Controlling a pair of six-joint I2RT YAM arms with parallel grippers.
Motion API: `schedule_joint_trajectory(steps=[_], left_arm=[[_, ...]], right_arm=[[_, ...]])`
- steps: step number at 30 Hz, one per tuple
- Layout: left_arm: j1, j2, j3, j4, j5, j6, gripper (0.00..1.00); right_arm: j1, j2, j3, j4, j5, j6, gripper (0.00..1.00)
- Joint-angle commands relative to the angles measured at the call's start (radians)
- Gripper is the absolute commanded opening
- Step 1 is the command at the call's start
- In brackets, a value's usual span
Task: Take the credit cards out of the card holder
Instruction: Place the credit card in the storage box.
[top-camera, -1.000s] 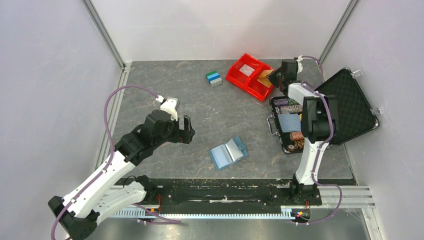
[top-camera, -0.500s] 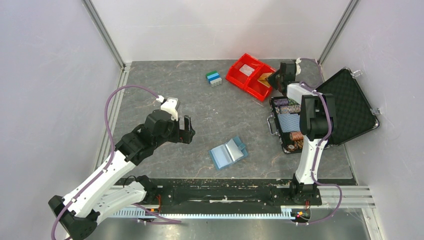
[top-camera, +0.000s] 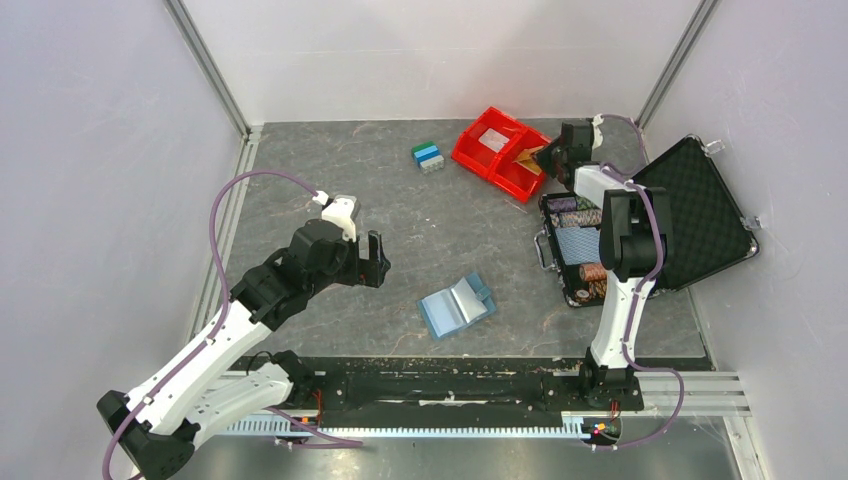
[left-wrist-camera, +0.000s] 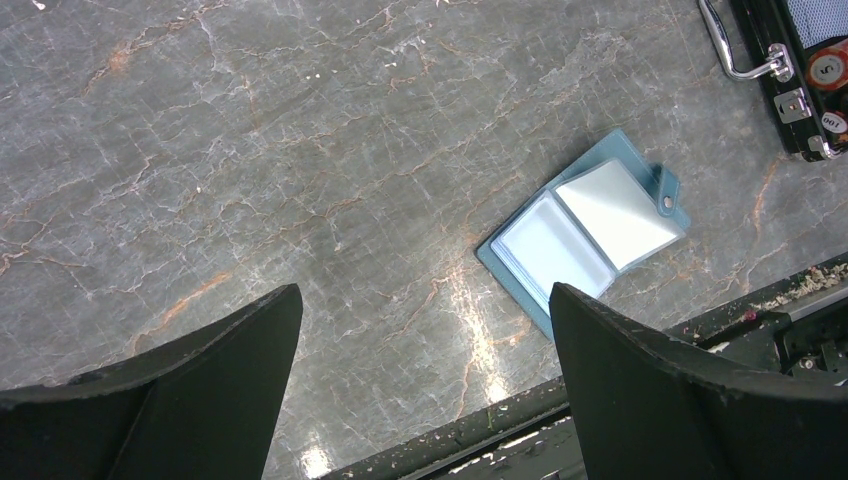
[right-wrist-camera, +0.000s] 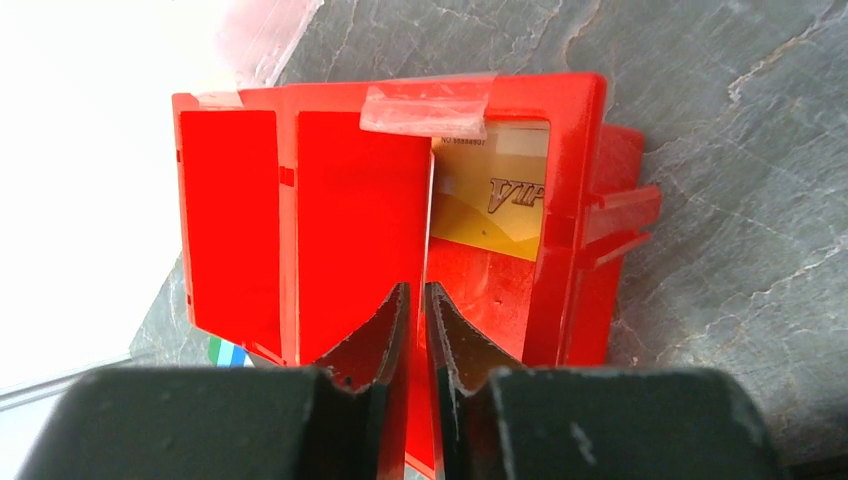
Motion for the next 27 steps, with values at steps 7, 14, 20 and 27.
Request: schedule_joint_trajectory(steps=[7, 14, 20, 27], left_arm=[[0.004, -0.004, 0.002, 0.021, -0.006, 0.081, 1.0], [0.004, -0.014, -0.001, 0.021, -0.01, 0.081, 1.0], [0.004, -0.016, -0.003, 0.02, -0.03, 0.079, 1.0], [0.005, -0.011, 0.0, 0.001, -0.083, 0.052, 1.0]], right_arm=[[-0.01, -0.06, 0.061, -0.04, 0.071, -0.047, 0.16], [-0.011, -0.11, 0.095, -0.079, 0.099, -0.105, 0.19], [-0.009, -0.168, 0.081, -0.122, 0.091, -0.164, 0.21], [0.026, -0.313, -0.043, -0.126, 0.06, -0.284, 0.27]])
